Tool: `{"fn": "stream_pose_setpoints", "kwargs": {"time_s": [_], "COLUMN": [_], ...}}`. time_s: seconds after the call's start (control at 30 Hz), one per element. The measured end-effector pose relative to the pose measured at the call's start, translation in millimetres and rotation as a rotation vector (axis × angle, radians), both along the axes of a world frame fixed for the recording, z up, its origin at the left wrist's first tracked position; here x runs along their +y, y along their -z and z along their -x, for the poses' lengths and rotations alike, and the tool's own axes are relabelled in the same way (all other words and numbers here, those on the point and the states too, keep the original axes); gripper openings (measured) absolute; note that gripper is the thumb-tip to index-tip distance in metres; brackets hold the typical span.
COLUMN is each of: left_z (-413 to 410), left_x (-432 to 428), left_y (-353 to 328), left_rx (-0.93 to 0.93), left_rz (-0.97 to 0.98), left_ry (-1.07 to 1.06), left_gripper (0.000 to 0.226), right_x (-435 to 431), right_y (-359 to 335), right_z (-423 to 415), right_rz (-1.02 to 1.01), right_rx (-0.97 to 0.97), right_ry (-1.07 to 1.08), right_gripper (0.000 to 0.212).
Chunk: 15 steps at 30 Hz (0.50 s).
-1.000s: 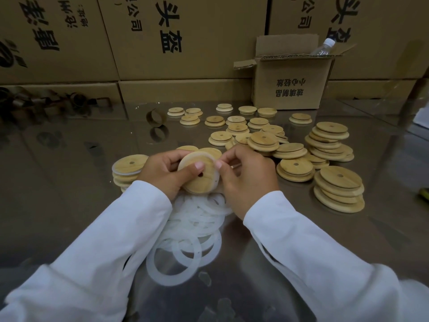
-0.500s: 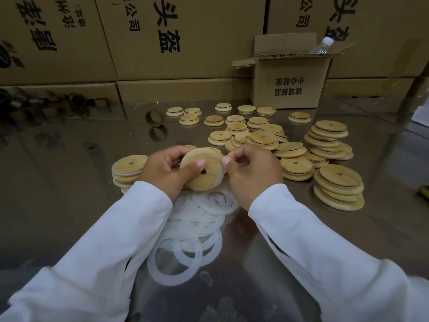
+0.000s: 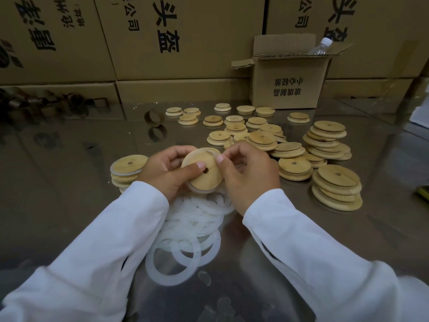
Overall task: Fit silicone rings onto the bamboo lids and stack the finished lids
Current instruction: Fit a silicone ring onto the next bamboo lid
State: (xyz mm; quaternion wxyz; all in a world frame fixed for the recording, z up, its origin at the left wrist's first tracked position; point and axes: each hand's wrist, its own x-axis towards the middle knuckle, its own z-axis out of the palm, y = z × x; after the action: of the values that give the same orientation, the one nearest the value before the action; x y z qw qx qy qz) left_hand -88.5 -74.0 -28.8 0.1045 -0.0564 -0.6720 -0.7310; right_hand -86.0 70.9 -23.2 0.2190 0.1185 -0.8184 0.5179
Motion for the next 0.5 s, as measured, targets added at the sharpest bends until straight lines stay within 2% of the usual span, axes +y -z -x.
{"fn": "stream_pose_setpoints", "kwargs": {"time_s": [0.27, 0.5], "left_z": [1.1, 2.1], "left_x": [-2.9, -4.5], "left_y": [2.2, 2.3], "left_rx": [0.100, 0.108], "left_rz": [0.169, 0.162], "left_ry": [-0.011, -0.022], "left_gripper": [0.021, 0.021], "right_x": [2.1, 3.0], "right_y": [1.7, -0.9], "right_z": [4.3, 2.8], "right_rz": [0.018, 0.061], "right_rx": [-0.113, -0.135], "right_ry": [0.078, 0.000], "right_gripper": [0.023, 0.019]}}
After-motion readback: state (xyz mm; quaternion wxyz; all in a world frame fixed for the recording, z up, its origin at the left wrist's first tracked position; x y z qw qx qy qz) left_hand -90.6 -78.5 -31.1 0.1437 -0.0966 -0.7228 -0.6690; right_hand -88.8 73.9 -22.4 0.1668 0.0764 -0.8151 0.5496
